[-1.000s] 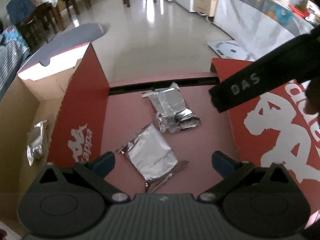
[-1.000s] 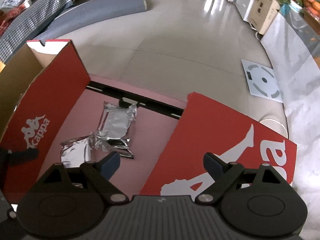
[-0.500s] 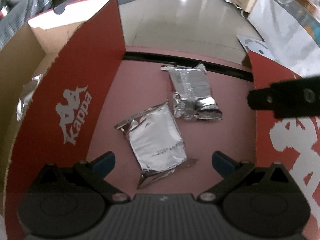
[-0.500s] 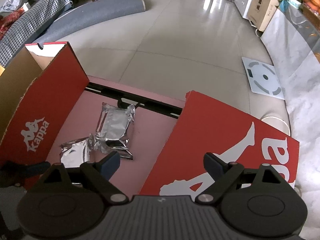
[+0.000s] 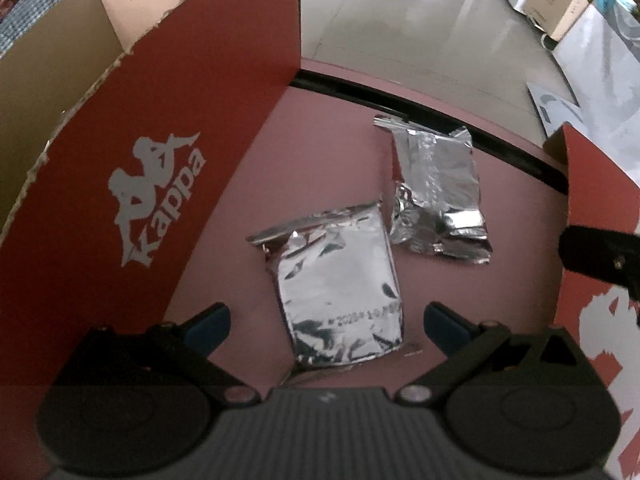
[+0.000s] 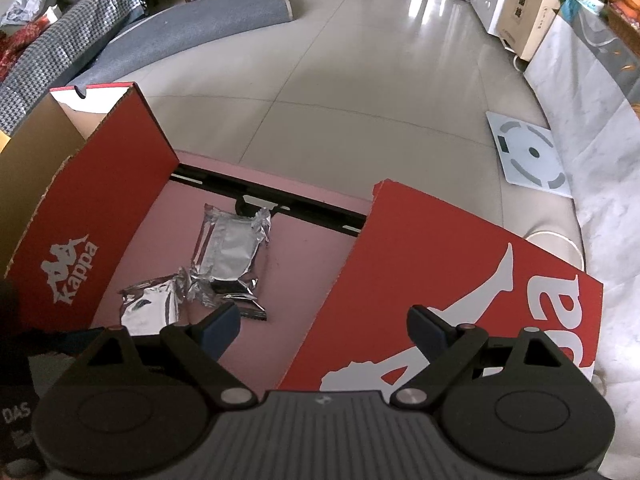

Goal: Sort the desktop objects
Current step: 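Lower the left gripper onto another silver packet on the lid, then close the left gripper on the silver packet and lift it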

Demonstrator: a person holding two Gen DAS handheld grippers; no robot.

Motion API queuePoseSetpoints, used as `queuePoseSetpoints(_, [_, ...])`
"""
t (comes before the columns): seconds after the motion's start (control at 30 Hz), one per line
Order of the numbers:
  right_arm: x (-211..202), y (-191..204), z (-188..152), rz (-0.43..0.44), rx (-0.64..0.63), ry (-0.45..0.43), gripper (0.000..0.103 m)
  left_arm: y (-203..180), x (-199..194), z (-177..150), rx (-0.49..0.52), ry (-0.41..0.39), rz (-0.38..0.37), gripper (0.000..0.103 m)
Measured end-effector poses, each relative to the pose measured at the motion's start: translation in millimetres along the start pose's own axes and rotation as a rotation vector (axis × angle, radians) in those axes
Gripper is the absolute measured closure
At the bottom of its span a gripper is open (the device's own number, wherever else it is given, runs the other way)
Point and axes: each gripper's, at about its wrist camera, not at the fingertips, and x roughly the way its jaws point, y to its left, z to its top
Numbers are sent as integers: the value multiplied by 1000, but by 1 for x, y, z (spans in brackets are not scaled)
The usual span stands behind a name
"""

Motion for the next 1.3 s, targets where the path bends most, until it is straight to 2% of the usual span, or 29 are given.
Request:
queuePoseSetpoints(0.4, [2,0,0,-3,-5,6,13,1,8,6,-65,-12,38,1])
queuePoseSetpoints(0.53, [1,0,0,-5,-7,4,13,1,6,5,-52,-35,47,11])
queuePoseSetpoints(0.6, [2,0,-1,-6,-6,4,13,0,4,6,-40,-43,31,16])
queuePoseSetpoints(0.67, [3,-1,-1,-12,-5,7,13,0,1,6,-30,-48,11,26])
queuePoseSetpoints(0.83, [3,0,0,-13,-4,6,13,-3,-3,3,24,-64,-28,39])
queuePoseSetpoints(1.07, [5,2,0,-15,-15,14,13,-2,-8,-2,68,-58,-99,45])
queuePoseSetpoints(1.3, [4,2,0,-11,-13,15,13,2,-19,-13,107,-67,-109,45])
